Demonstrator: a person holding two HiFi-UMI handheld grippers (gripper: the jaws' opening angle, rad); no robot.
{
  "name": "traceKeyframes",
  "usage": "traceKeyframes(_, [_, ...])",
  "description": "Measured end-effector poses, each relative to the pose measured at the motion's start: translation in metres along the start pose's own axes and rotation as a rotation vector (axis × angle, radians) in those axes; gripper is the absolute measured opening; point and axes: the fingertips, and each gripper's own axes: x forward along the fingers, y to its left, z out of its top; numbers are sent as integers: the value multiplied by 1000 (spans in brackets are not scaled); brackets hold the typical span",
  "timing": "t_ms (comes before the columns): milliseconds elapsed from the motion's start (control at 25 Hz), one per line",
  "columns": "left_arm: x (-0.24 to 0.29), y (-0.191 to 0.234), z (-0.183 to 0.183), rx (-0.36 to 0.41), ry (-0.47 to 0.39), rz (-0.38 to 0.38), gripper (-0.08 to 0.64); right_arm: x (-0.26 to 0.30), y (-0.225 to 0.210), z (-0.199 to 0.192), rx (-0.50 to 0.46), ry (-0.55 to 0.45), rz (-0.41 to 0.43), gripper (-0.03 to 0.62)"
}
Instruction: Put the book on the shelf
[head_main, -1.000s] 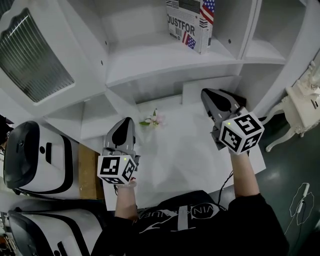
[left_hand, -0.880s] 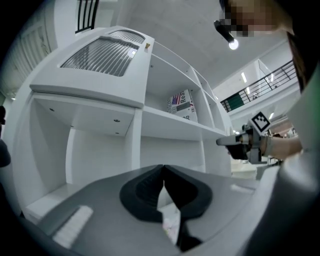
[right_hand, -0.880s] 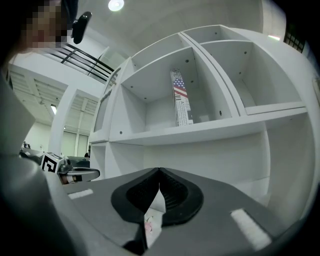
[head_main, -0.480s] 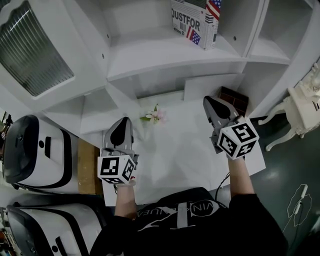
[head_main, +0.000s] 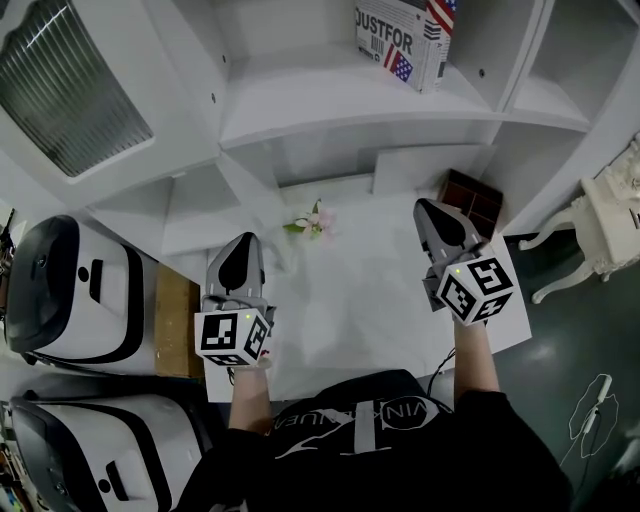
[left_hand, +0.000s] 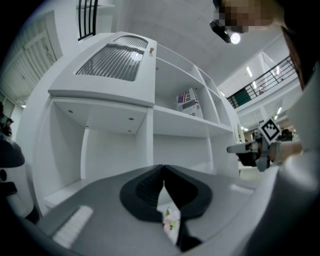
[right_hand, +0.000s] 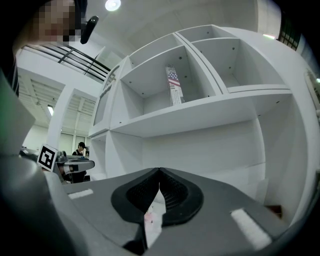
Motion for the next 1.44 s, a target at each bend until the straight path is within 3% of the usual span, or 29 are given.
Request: traceKeyframes(1440, [-16,22,-3,6,-2,86,0,14,13,-11,-18,-10,66,8])
